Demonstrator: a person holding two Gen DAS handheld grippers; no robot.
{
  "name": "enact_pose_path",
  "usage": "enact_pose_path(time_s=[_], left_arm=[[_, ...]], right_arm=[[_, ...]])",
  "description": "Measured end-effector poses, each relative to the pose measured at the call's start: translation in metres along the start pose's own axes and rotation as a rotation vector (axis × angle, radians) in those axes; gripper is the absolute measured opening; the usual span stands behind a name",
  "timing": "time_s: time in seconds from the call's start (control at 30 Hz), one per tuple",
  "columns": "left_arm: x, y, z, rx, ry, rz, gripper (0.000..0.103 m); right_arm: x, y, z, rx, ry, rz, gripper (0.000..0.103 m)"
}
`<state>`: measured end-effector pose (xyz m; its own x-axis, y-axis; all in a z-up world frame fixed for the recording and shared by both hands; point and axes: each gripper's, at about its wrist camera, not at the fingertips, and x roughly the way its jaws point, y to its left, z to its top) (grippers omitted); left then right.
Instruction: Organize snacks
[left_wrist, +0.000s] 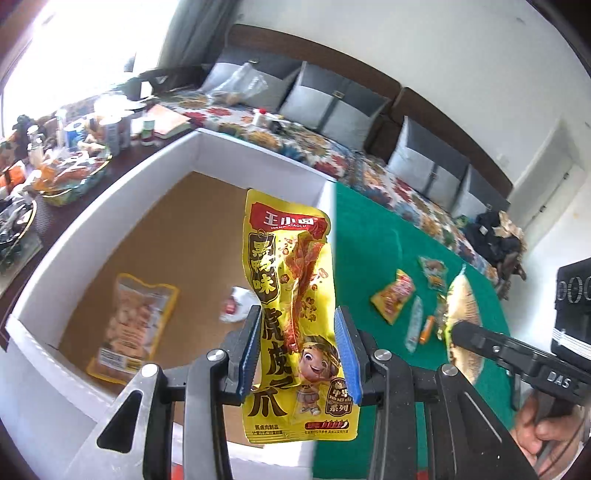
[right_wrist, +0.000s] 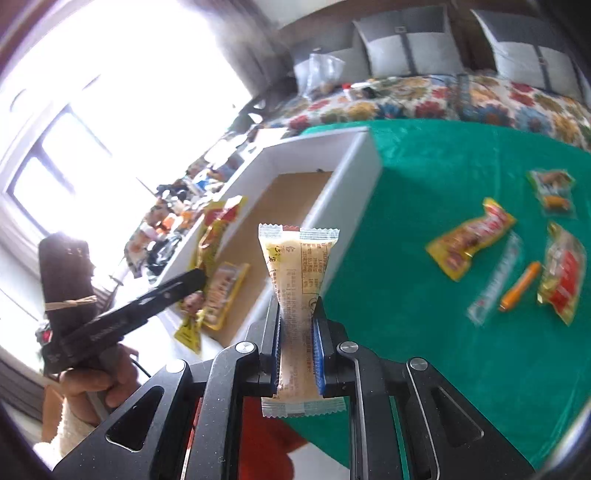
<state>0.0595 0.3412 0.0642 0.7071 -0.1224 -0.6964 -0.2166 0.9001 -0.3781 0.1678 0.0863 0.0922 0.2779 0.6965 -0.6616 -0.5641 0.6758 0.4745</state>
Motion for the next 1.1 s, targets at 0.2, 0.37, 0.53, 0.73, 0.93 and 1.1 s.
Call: enact_pose_path(time_s=[0.2, 0.37, 0.53, 0.73, 0.93, 1.1], left_arm=[[0.045, 0.062, -0.015, -0.018, 0.092, 0.307, 0.078], [0.041, 0.067, -0.052, -0.044, 0.086, 0.303, 0.078], [0.018, 0.001, -0.047, 0.016, 0.022, 0.199, 0.081], [0.032, -0.13, -0.049, 0.19, 0.014, -0.008, 0.102], [0.126, -0.212, -0.107, 0.27, 0.185, -0.026, 0.102], [0.193, -0.241, -0.151, 0.324, 0.247, 0.026, 0.101]], right_arm=[[0.072, 0.036, 0.004, -0.07, 0.063, -0.002, 0.058], [0.048, -0.022, -0.047, -0.081, 0.032, -0.116, 0.066], [-0.001, -0.122, -0.114, -0.152, 0.013, -0.453, 0.069], [-0.082, -0.25, -0.17, -0.002, -0.018, -0.746, 0.069], [-0.144, -0.306, -0.188, 0.199, -0.157, -0.832, 0.072], [-0.152, -0.32, -0.185, 0.201, -0.156, -0.839, 0.075]])
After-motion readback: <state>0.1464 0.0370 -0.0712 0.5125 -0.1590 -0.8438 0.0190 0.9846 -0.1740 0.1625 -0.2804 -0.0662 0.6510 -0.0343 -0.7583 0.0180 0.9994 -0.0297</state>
